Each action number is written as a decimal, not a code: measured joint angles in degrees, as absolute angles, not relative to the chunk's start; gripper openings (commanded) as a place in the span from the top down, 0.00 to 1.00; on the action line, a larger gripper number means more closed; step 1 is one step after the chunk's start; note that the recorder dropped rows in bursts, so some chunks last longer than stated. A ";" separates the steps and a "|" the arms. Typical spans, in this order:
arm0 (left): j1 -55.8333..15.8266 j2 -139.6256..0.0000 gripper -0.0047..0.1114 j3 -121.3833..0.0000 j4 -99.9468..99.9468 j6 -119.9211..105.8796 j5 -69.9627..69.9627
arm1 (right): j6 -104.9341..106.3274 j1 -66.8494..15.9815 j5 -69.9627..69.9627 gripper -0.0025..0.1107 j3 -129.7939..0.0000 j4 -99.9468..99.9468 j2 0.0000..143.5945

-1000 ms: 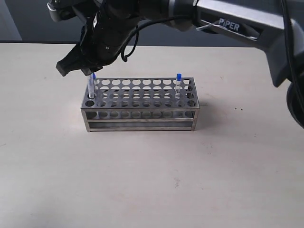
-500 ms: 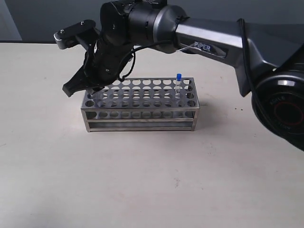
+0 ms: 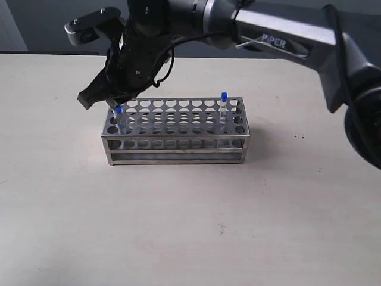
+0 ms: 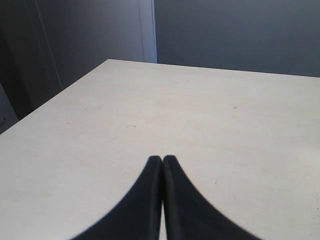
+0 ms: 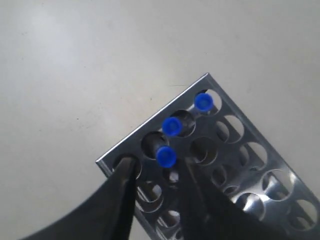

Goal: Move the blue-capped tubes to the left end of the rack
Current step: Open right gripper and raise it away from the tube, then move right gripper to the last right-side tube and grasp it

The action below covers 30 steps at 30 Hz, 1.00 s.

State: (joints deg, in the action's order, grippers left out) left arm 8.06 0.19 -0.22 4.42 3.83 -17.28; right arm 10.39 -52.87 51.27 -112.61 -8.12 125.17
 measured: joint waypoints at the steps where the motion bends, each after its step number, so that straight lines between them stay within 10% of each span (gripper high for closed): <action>1: 8.06 0.19 0.96 -0.22 4.42 3.83 -17.28 | 10.39 -52.87 51.46 0.74 -112.61 -7.02 124.30; 11: 8.06 0.19 0.96 -0.22 4.42 3.83 -17.28 | -3.08 -50.63 64.53 0.73 -112.61 16.44 119.66; 17: 8.06 0.19 0.96 -0.22 4.42 3.83 -17.28 | -3.93 -40.61 67.09 0.53 -109.91 10.25 119.66; 30: 8.06 0.19 0.96 -0.22 4.42 3.83 -17.28 | -3.08 -38.30 59.81 0.64 -103.21 7.29 120.99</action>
